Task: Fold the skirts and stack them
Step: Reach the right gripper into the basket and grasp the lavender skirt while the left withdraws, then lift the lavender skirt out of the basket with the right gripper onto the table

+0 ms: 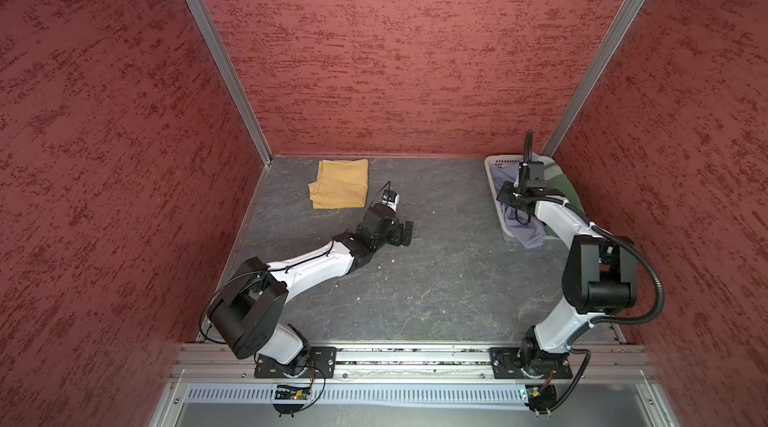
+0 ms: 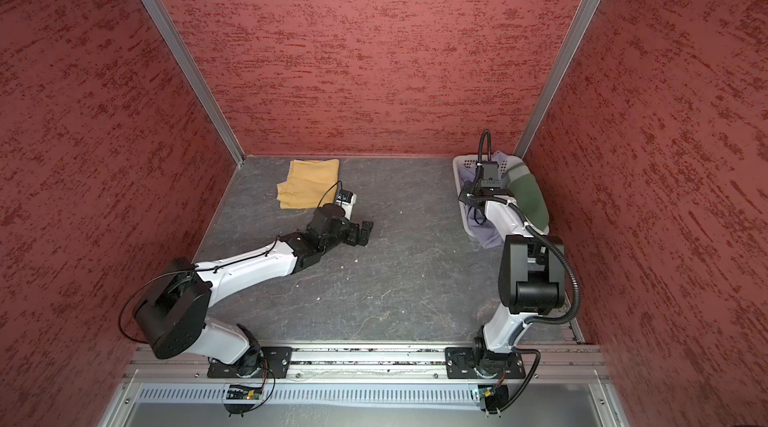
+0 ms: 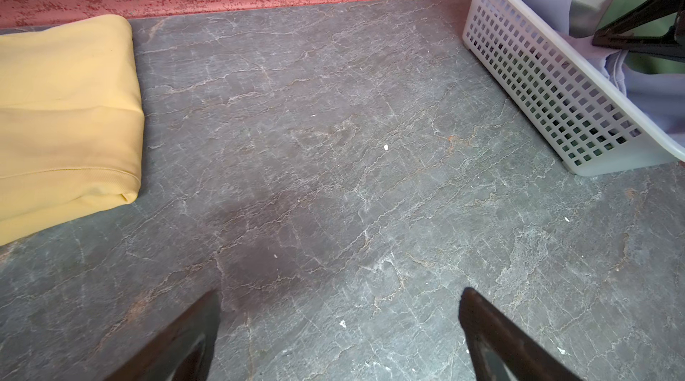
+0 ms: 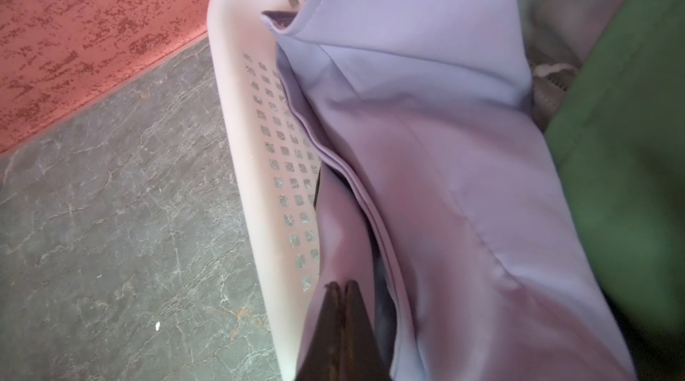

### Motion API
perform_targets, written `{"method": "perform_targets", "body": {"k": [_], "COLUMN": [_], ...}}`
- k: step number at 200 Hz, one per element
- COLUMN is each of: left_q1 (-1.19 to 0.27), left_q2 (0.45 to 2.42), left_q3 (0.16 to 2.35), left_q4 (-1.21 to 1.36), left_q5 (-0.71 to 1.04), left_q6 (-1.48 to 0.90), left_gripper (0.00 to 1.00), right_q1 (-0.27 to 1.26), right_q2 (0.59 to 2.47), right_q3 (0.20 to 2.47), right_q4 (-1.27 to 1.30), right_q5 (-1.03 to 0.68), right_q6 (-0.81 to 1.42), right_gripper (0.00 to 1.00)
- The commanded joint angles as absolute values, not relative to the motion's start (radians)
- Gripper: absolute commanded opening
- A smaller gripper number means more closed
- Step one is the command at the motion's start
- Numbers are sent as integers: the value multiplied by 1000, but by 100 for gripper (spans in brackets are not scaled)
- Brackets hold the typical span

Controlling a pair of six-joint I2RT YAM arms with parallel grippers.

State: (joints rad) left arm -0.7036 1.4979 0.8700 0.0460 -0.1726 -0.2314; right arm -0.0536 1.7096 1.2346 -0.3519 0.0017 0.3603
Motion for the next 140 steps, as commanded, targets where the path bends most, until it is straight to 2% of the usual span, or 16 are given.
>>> {"method": "perform_targets", "body": {"k": [1,76,140], "left_q1": [-696,-690,-687], "left_q2": [1470,1438,1427], "left_q3": [859,818,786], "left_q4": [64,102,150], "left_q5": [-162,-186,-211], "left_q6": [-239,-242,-239], "left_gripper": [99,100,99], "right_q1": [-57,-60,-48], "right_q2": [1685,1526,1459], "right_q3": [1227,1319,1447], "right_q4": [-353,-402,-474], "right_q5": [-6,-25,-279], "right_q6": [351,284,191], "right_gripper": [0,0,0]}}
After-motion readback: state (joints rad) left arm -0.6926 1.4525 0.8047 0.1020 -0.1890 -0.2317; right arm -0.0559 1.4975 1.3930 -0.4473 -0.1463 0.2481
